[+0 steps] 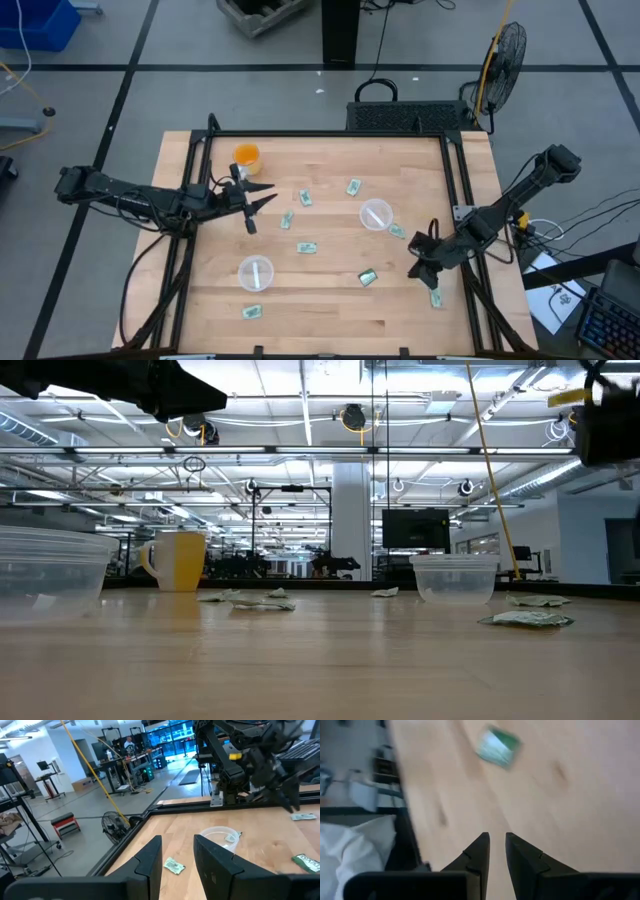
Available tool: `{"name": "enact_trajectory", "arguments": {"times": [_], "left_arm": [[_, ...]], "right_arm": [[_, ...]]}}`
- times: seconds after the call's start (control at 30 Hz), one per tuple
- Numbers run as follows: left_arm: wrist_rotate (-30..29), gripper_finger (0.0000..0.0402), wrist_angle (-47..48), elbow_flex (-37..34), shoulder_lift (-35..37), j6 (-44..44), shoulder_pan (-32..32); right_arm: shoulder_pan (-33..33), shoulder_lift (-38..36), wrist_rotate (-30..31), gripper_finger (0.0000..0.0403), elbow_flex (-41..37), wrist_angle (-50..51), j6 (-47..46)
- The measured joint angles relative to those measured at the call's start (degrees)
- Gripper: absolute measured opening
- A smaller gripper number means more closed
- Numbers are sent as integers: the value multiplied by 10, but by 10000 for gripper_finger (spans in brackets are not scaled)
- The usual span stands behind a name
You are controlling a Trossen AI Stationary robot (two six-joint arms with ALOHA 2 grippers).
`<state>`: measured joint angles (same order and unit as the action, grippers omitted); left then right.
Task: Pick and place Stevia / Truvia into bins
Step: Put the stevia packet into the right transparent container
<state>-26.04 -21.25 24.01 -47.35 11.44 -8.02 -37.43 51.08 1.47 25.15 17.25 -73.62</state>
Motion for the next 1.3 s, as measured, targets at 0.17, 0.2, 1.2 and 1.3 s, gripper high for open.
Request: {"name": "enact_trajectory", "arguments": {"times": [0.17, 0.2, 1.2, 1.3], "left_arm": [[0, 118, 0, 0, 0, 0, 0], [0, 118, 0, 0, 0, 0, 0], [0, 118, 0, 0, 0, 2, 0], [0, 118, 0, 0, 0, 0, 0]], "right_arm": [[-1, 12, -32, 55, 12, 83, -68], [-1, 12, -31, 55, 25, 110, -75], [-81, 219, -108, 55, 170, 327, -328], [-84, 228, -77, 55, 168, 307, -335]]}}
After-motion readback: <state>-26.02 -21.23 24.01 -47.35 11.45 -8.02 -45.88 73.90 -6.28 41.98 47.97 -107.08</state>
